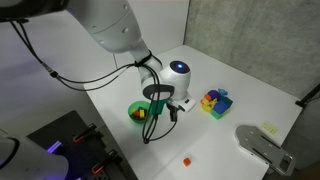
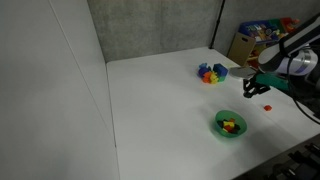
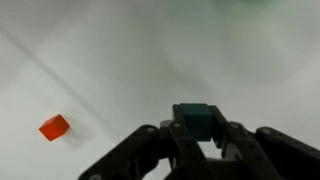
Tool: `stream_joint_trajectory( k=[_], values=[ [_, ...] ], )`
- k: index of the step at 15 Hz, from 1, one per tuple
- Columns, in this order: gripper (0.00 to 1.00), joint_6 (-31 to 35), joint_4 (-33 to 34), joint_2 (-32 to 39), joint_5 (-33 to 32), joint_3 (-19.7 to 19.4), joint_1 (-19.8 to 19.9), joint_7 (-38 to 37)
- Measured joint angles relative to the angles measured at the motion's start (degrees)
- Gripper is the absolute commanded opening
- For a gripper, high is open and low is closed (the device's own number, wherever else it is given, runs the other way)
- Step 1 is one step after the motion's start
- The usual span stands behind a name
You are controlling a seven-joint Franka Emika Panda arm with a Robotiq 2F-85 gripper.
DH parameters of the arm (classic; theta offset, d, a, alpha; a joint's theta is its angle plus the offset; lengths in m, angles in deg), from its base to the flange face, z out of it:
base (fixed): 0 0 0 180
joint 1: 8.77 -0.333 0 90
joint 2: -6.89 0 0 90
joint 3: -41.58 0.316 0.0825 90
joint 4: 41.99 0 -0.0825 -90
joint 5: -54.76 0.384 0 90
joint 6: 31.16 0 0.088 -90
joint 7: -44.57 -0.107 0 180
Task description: Pick up a blue block next to the orange block and place it in the green bowl
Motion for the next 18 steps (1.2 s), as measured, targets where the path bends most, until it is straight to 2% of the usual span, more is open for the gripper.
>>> stream_joint_trajectory(
  k=[4,9,14,18],
  values=[
    [0.09,-0.1,-6.1,-5.7,-4.5,1.5,-2.7,4.3],
    [0.09,-0.7,-12.3,-10.9,-11.3,1.9,-6.9,5.4],
    [0.09,-0.5,-16.1,-12.7,-15.0,2.5,-9.6,5.6],
    [0.09,-0.3,-16.7,-12.4,-16.2,3.2,-11.0,5.6]
  ],
)
